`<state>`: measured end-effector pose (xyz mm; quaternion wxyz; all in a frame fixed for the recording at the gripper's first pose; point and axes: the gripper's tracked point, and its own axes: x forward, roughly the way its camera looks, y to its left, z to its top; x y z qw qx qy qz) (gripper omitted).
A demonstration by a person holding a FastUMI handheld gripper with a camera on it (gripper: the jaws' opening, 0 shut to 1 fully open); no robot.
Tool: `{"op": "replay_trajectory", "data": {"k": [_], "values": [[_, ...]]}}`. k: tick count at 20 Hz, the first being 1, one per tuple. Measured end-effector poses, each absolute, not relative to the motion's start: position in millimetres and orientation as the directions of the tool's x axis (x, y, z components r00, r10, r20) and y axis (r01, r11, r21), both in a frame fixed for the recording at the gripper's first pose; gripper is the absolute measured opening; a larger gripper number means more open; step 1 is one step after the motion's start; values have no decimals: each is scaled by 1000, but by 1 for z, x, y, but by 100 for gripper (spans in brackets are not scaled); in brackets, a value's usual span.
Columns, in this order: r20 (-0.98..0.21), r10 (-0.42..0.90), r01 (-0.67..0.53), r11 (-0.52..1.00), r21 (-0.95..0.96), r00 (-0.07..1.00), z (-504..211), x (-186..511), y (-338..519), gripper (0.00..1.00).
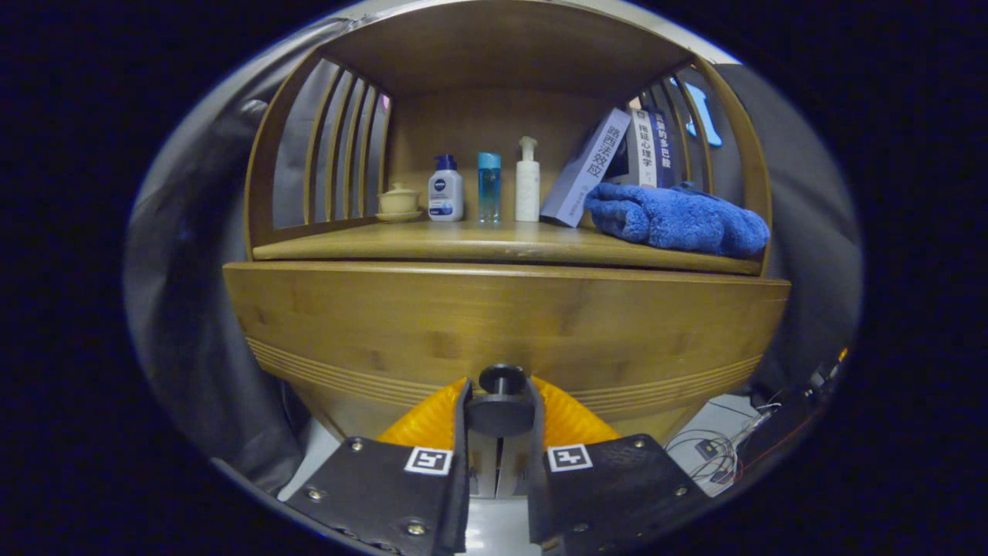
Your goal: Pull open the drawer, take out the items inside it, and place them on the countertop above the cabinet.
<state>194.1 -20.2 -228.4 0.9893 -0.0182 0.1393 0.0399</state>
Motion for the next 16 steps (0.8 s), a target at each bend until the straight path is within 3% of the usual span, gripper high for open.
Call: {"op": "replay_trajectory", "data": {"k": [16], "values": [[-263, 85, -94, 995, -21, 961, -229, 149, -23, 31]]}}
